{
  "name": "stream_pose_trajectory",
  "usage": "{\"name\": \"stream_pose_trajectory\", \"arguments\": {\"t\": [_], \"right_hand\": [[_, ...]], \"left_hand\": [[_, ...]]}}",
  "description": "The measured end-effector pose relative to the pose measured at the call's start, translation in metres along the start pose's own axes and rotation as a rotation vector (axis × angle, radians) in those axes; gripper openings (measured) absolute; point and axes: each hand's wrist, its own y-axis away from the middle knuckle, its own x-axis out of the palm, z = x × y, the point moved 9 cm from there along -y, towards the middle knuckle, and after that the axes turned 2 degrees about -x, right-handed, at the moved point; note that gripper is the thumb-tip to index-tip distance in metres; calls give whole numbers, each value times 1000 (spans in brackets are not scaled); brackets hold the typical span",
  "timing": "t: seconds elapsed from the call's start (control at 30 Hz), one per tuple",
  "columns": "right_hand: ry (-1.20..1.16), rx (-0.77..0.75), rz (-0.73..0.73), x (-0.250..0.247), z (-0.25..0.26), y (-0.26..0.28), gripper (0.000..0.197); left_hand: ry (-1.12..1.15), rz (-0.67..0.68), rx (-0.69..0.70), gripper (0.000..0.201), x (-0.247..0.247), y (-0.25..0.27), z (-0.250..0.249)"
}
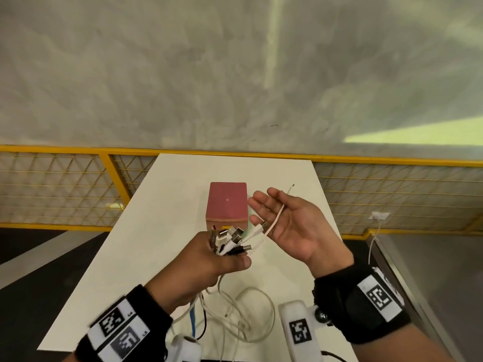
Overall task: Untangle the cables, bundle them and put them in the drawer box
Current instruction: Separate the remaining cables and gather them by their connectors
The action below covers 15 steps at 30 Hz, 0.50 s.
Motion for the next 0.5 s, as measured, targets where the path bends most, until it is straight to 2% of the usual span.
{"name": "stream_pose_trajectory", "arguments": {"t": [0.13, 0.27, 0.33, 0.4, 0.43, 0.5], "right_hand": [[321, 31, 130, -2, -12, 29, 27], [966, 158, 286, -25, -51, 58, 18], [1282, 243, 411, -43, -77, 73, 19], [1593, 278, 536, -61, -94, 84, 16], [1710, 290, 553, -68, -95, 87, 14], [1790, 333, 564, -78, -92, 88, 17]], "left_hand": [[117, -127, 9, 23, -34, 0, -15], [164, -186, 101, 31, -60, 4, -54], [173, -172, 164, 27, -65, 10, -77], [200, -168, 225, 14, -72, 18, -95], [217, -176, 251, 7, -76, 22, -103], [242, -178, 281, 6, -86, 30, -116]]}}
